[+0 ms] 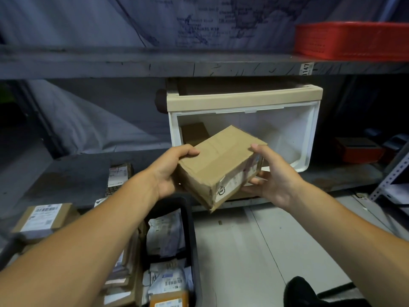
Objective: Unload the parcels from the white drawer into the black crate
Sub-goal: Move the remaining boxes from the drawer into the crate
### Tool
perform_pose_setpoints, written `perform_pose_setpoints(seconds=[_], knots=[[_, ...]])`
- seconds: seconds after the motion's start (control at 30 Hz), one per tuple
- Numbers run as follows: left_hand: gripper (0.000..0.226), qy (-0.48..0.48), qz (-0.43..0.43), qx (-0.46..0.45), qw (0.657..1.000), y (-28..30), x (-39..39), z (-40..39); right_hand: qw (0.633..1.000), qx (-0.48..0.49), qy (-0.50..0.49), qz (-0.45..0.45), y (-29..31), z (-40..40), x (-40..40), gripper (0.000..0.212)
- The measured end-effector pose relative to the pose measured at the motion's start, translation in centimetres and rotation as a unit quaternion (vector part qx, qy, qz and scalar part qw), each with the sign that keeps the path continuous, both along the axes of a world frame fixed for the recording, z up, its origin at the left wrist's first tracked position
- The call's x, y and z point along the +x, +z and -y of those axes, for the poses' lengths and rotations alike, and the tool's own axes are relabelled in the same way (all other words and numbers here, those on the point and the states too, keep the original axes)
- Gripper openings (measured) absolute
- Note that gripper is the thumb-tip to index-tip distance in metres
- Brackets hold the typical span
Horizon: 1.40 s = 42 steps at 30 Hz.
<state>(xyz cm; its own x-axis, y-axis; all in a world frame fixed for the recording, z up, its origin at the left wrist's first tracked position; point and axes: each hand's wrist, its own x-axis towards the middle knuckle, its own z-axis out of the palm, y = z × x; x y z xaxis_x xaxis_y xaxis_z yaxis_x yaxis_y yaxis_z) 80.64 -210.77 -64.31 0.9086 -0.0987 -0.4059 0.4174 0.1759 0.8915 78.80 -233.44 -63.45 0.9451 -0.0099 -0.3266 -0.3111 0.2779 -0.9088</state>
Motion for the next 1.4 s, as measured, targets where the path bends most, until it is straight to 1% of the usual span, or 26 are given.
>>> perform_pose_setpoints(seconds=[0.03,0.07,0.1,0.17,0.23,0.3,0.37,0.4,0.47,0.53,0.67,0.73,0.83,0.9,0.97,1.03,1.13,1.2,1.27,1.4], knots=[[0.034,0.020,0.012,-0.012,1.000,-0.1,0.0,0.2,1.000,0.007,-0.008,-0.004,0.1,-0.1,-0.1,0.026],[0.034,0.040,0.028,-0.029,0.998,-0.1,-0.1,0.6,1.000,0.017,-0.019,-0.012,0.0,-0.1,0.0,0.024],[0.039,0.049,0.051,-0.042,0.997,-0.2,-0.3,1.0,0.999,0.030,-0.034,-0.021,0.0,-0.2,0.0,0.027],[0.056,0.021,0.115,-0.040,0.992,-0.1,-0.8,1.6,0.996,0.051,-0.066,-0.031,0.1,-0.6,0.0,0.045],[0.069,-0.031,0.172,-0.015,0.985,-0.1,-1.0,1.6,0.995,0.058,-0.076,-0.039,0.2,-0.7,-0.1,0.056],[0.079,-0.066,0.196,0.021,0.978,-0.5,-0.9,1.3,0.996,0.047,-0.066,-0.040,0.2,-0.6,-0.2,0.059],[0.082,-0.071,0.207,0.058,0.974,-1.0,-0.7,1.0,0.998,0.025,-0.049,-0.041,-0.1,-0.4,-0.2,0.062],[0.078,-0.061,0.207,0.065,0.974,-1.2,-0.6,0.9,0.998,0.009,-0.040,-0.042,-0.3,-0.3,-0.3,0.064],[0.061,-0.030,0.187,0.050,0.981,-1.2,-0.4,0.6,0.998,-0.033,-0.018,-0.041,-0.5,-0.4,-0.3,0.064],[0.045,-0.011,0.140,0.039,0.989,-1.0,-0.3,0.2,0.997,-0.067,0.008,-0.031,-0.4,-0.4,-0.3,0.064],[0.029,0.002,0.051,0.017,0.999,-0.9,0.0,-0.9,0.993,-0.100,0.063,0.016,-0.1,0.3,-0.2,0.071],[0.028,-0.006,0.018,0.018,1.000,-0.7,-0.2,-1.0,0.992,-0.098,0.081,0.020,-0.1,0.7,-0.2,0.064],[0.043,-0.019,-0.018,0.032,0.999,-0.9,-0.6,-0.8,0.992,-0.094,0.079,-0.002,0.0,1.0,-0.4,0.041],[0.049,-0.016,-0.020,0.019,1.000,-0.9,-0.6,-0.5,0.993,-0.093,0.069,-0.022,0.1,1.0,-0.4,0.036],[0.047,-0.006,-0.012,-0.011,1.000,-0.7,-0.5,-0.3,0.993,-0.083,0.063,-0.053,0.0,1.0,-0.3,0.045],[0.039,-0.016,-0.009,-0.042,0.999,-0.6,-0.4,-0.2,0.991,-0.071,0.055,-0.098,0.1,1.0,-0.3,0.057],[0.031,-0.009,-0.028,-0.030,0.999,-0.7,-0.2,-0.3,0.988,-0.056,0.042,-0.137,0.2,1.0,-0.2,0.069],[0.034,0.027,-0.046,-0.026,0.998,-0.9,-0.1,-0.1,0.990,-0.036,0.025,-0.134,0.2,1.1,-0.1,0.075],[0.043,0.057,-0.055,-0.035,0.996,-1.0,0.0,0.4,0.993,0.001,0.002,-0.115,0.1,1.0,0.0,0.075],[0.031,0.077,-0.057,-0.070,0.993,-0.9,-0.3,1.6,0.997,0.047,-0.025,-0.061,0.2,0.4,-0.1,0.060]])
